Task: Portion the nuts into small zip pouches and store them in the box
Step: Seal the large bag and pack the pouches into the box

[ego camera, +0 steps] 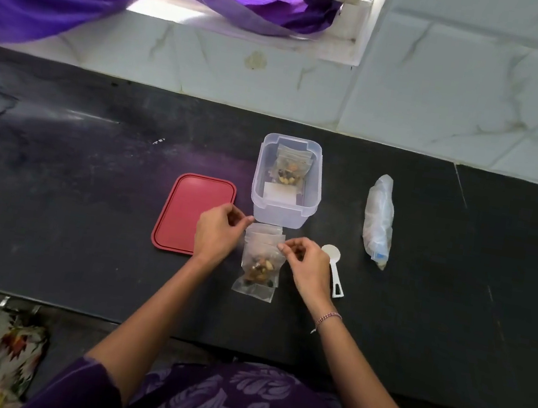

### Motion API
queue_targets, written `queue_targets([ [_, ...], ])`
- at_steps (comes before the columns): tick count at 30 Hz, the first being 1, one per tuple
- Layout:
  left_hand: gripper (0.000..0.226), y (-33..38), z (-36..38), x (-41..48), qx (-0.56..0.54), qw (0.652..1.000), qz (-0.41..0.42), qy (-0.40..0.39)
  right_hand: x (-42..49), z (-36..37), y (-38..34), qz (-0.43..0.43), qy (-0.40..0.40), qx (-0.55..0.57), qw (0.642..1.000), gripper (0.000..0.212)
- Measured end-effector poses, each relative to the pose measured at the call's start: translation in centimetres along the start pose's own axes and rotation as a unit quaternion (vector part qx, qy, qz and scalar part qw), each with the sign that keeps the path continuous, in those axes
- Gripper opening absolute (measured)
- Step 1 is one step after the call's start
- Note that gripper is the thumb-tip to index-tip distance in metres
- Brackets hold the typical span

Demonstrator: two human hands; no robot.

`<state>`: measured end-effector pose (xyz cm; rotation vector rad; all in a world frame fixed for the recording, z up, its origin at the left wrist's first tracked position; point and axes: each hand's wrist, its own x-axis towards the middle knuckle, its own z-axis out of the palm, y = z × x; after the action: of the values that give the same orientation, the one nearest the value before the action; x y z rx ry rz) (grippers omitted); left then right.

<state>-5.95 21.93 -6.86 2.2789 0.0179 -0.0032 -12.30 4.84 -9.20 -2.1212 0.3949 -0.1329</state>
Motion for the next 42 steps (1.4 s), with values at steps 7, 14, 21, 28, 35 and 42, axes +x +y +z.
queue_targets([
  [7,0.030,-0.9,0.2,-1.2,0.031,0.987,-0.036,-0.154,-0.1,0.0,0.4,0.010,-0.037,-0.063,0.997,0.017],
  [14,0.017,-1.0,0.3,-1.2,-0.042,0.983,-0.099,-0.146,1.2,-0.5,-0.3,-0.021,-0.081,-0.031,0.996,0.017],
  [21,0.016,-1.1,0.5,-1.9,-0.093,0.981,-0.113,-0.124,1.1,-0.8,-0.5,-0.002,-0.103,0.016,0.995,0.010],
  [28,0.030,0.1,-0.7,-1.9,-0.130,0.982,-0.066,-0.119,0.1,-2.2,-1.2,-0.010,-0.070,0.065,0.995,0.014],
  [35,0.022,3.7,-2.5,0.0,-0.176,0.980,-0.004,-0.096,2.3,-5.3,-4.5,-0.072,-0.027,0.092,0.993,0.023],
  [42,0.015,8.0,-4.3,3.4,-0.157,0.984,0.085,-0.029,6.7,-7.8,-8.0,-0.144,0.020,0.058,0.988,0.017],
])
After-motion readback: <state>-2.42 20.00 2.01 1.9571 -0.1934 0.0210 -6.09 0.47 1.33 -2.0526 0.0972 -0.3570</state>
